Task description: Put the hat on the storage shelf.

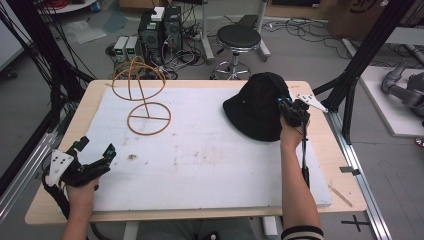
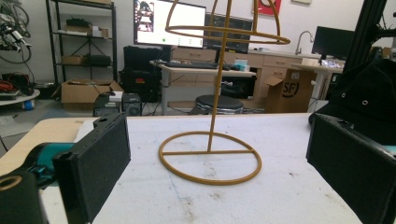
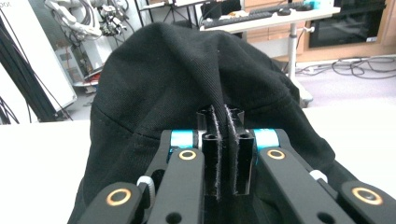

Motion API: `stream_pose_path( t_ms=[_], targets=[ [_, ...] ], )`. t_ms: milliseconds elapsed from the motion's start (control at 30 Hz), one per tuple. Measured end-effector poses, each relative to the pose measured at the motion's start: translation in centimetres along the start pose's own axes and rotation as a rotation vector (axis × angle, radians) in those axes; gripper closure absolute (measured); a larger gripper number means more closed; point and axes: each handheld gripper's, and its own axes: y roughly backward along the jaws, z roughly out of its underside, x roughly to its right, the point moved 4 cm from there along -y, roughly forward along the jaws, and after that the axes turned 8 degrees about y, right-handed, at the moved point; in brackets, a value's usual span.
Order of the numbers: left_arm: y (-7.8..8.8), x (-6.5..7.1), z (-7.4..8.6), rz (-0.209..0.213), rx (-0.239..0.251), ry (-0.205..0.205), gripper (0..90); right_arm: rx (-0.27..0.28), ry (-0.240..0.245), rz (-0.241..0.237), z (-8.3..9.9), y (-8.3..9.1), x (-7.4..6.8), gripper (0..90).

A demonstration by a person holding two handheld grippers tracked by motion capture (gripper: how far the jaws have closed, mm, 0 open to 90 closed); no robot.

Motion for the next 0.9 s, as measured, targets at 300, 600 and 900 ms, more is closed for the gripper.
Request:
stream_pose_path(
  t_ms=[300,600,900],
  targets=[
    [-0.1,0.1,0.0,0.003,0.001,0.000,6.6,0.076,0.029,0.003,-1.4,1.0,-0.5,86.8],
    [-0.4,0.4,0.1,0.014,-0.004,-0.007,6.7,0.168,0.007,-0.008,-3.4,2.6,-0.4,86.8],
    [-0.5,0.5,0.1,0.016,-0.006,-0.007,6.7,0.250,0.044,-0.048,-7.0,3.5,-2.2,86.5]
  ],
)
